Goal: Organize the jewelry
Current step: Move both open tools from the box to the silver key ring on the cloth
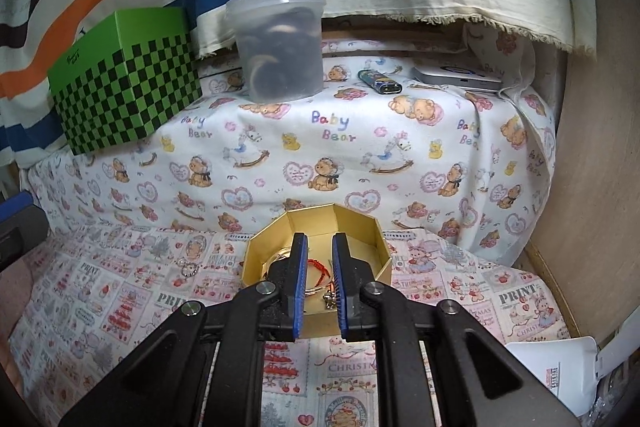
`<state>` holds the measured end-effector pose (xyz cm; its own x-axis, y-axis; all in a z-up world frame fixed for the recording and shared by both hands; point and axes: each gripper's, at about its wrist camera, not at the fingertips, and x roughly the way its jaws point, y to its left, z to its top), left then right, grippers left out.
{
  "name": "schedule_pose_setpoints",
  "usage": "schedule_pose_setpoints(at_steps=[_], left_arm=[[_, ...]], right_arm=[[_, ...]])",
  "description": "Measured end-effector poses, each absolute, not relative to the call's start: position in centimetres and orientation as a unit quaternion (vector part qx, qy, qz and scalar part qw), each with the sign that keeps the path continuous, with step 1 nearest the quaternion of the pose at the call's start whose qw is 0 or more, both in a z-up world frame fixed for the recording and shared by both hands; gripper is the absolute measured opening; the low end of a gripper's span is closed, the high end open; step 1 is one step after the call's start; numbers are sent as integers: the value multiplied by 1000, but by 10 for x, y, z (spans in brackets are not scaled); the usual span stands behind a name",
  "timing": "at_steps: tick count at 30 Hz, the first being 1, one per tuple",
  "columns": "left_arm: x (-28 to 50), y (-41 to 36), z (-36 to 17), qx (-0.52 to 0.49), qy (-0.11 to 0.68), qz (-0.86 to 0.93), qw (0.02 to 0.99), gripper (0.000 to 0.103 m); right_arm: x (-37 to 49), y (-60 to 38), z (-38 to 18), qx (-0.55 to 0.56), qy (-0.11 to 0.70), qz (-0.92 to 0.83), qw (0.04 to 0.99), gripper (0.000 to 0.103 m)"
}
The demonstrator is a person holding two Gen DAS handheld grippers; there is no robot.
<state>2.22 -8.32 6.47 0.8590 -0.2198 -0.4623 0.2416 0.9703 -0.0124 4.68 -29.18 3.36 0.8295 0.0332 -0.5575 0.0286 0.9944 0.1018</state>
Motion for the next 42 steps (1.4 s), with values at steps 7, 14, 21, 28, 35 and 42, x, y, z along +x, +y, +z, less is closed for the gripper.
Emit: schedule_pose_setpoints(at_steps=[7,14,21,28,35,42], left_arm=[[30,-75,52,16,236,-101,966,101],[37,-57,38,16,232,-65,971,102],[62,-39,16,25,269,-11,963,102],[72,-29,5,26,298,-8,954,102],[79,-26,-2,21,316,-10,949,102],[90,-10,-6,-16,345,-19,938,102]], right_arm=[[45,-287,33,35,280,-1,959,33],[47,-276,27,15,281,3,960,46],[47,-269,25,10,286,19,958,52],[50,-270,22,20,297,27,954,53],[48,-264,23,7,297,37,954,53],[39,-242,31,-18,285,67,956,54]])
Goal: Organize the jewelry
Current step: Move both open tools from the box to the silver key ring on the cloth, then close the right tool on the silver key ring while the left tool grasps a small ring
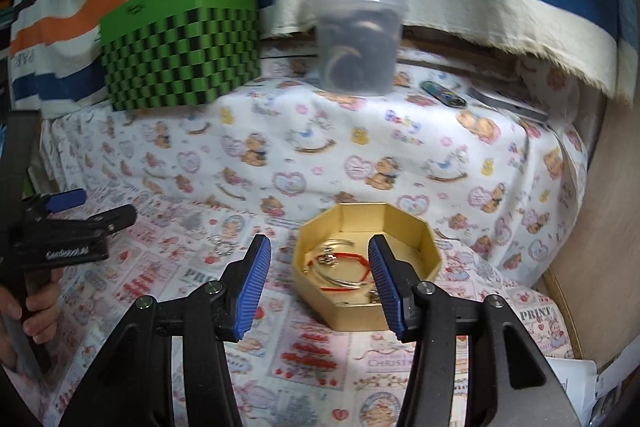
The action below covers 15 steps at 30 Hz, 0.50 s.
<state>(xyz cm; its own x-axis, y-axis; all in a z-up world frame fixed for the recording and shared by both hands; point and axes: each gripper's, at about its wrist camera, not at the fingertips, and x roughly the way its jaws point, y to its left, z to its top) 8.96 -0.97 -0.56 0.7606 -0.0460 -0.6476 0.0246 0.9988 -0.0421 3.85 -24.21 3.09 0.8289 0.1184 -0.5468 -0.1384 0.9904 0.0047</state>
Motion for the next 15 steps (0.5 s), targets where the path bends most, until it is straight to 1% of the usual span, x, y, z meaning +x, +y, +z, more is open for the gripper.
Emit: schedule_pose_setpoints(at_steps=[6,8,15], left_arm=[[86,6,8,-35,331,-10,943,102],[89,14,9,-49,334,-6,941,102],[100,35,1,-70,351,20,934,102]], right_arm=[[60,-215,28,-14,340,103,935,55],[69,-204,27,-14,365,124,922,58],[105,-169,4,-3,437,146,887,58]])
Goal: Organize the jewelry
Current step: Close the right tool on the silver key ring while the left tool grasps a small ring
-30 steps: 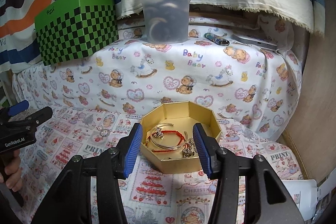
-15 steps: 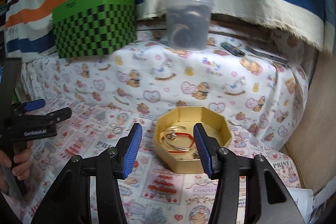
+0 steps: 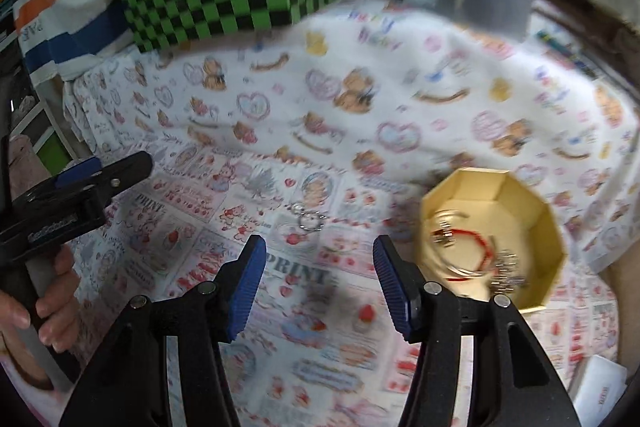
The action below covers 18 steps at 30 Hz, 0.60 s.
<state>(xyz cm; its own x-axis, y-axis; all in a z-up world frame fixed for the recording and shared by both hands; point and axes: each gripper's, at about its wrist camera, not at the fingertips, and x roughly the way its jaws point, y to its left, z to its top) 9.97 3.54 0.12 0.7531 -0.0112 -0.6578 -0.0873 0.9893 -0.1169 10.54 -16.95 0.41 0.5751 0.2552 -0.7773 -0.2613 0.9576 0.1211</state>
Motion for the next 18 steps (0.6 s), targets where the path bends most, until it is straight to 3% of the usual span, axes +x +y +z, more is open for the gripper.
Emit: schedule_pose_setpoints(at_steps=[6,15,18], left_arm=[[103,37,0,-60,352,29,934,102],[100,39,3,-66,346,32,935,102],[100,38,2,-59,346,37,936,102]], right_arm=[[139,-149,-22,-30,483,137,864,51],[155,-139,-33,-55,471,119,872,22],[149,-144,-32,-52,465,125,875,22]])
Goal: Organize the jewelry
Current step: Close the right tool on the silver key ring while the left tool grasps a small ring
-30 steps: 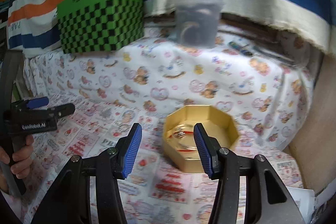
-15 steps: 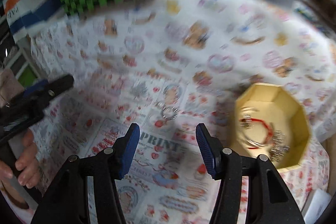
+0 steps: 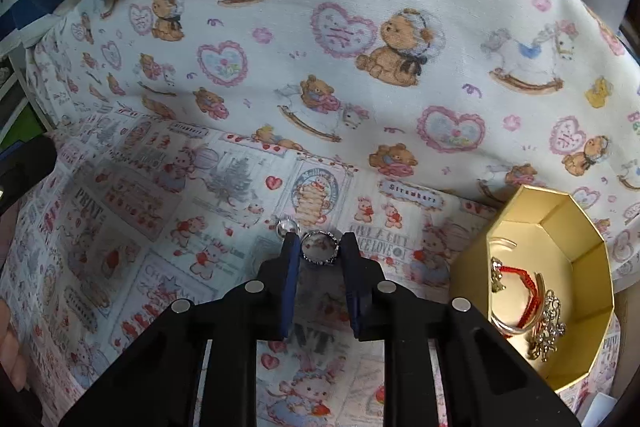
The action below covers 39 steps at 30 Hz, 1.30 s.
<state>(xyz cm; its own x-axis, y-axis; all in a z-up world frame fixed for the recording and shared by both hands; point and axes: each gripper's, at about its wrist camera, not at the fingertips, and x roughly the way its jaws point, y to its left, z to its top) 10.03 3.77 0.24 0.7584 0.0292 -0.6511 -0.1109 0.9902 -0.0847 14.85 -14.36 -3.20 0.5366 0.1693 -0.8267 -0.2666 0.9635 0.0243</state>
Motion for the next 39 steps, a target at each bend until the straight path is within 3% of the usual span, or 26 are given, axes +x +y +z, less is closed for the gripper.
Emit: schedule_pose_setpoints(at_steps=[5,11,14,19,21,25,32,35,39], left_arm=[[98,31,1,-49,342,26,938,102],[95,11,-2,-27,345,-5,938,102],[96,1,-5,-30,353,-33,935,102],[114,-23,-4,-28,370,-72,926,102],[121,-37,-3,-22,374,-96,922,91],[136,-63,-7,1,363,-89,928,87],[154,-93,-27,19,386,-107,916,53],[157,-97,-40,28,410,-123,903,29],[160,-100,-45,22,420,-131,898,28]], right_arm=[[110,-169,-18,-27,425,137,894,22],[70,-201,3,-28,319,93,943,22],[59,-223,15,25,270,93,958,22],[60,-242,24,29,243,56,968,22],[60,-254,25,43,247,48,967,22],[61,-268,28,23,225,-28,974,22],[66,-298,22,57,220,-62,972,22],[70,-296,18,47,230,-69,970,23],[69,-290,18,35,228,-67,971,23]])
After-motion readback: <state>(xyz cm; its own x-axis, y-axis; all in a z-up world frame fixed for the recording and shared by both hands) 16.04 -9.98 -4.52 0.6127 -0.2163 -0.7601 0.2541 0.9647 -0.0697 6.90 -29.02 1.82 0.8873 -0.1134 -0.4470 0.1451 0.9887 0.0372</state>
